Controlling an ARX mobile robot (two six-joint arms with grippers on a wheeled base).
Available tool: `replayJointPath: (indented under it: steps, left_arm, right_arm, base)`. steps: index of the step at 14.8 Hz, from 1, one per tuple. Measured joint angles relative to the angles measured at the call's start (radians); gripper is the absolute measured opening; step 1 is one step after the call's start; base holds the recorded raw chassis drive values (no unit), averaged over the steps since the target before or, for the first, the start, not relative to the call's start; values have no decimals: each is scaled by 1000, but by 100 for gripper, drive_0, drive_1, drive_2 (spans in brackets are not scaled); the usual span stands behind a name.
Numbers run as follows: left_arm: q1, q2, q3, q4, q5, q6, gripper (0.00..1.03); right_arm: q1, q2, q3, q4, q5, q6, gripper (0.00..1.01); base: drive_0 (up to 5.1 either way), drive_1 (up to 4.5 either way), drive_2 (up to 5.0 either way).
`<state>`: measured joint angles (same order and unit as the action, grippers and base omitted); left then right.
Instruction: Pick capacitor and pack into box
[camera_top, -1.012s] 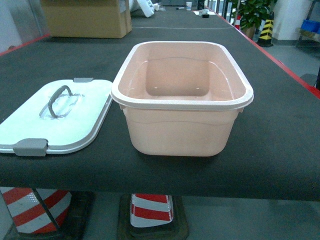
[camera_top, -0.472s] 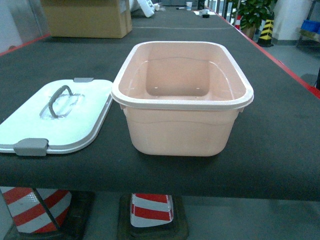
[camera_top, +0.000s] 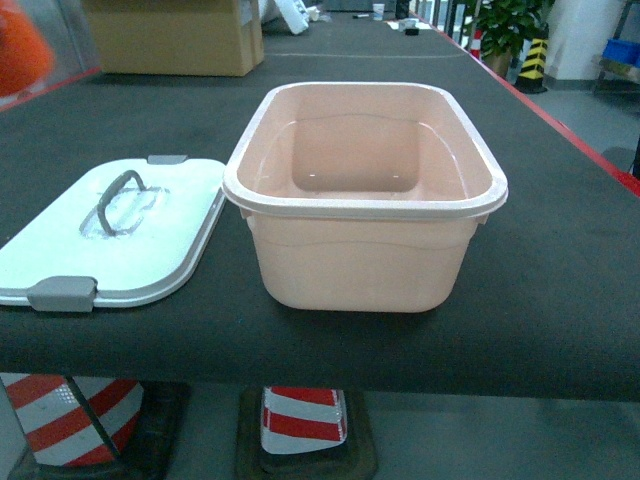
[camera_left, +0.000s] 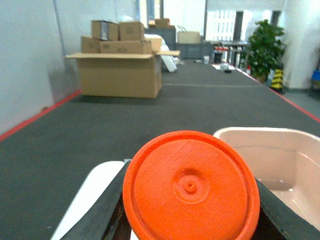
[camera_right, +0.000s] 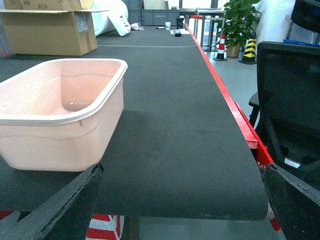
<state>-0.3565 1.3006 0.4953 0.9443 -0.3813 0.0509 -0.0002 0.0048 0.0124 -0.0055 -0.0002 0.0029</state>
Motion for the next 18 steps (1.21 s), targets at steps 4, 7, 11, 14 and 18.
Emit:
replayJointPath:
  steps: [4, 7, 11, 14, 18]
  left_arm:
    - [-129, 644, 708, -217, 39, -10, 44]
    - [-132, 700, 769, -218, 34, -25, 98]
    - [-104, 652, 696, -164, 87, -27, 98]
    - [-66, 570, 614, -158, 97, -28, 98]
    - [19, 414, 522, -143, 111, -43, 98]
  right_arm:
    - [0, 0, 0, 0, 0, 0, 98]
    - [0, 0, 0, 0, 0, 0, 98]
    - [0, 0, 0, 0, 0, 0, 98]
    - [0, 0, 0, 0, 0, 0, 98]
    - [0, 0, 0, 0, 0, 0, 98]
  base:
    - [0, 0, 0]
    - [0, 0, 0]
    - [0, 0, 0]
    - [0, 0, 0]
    - [0, 0, 0]
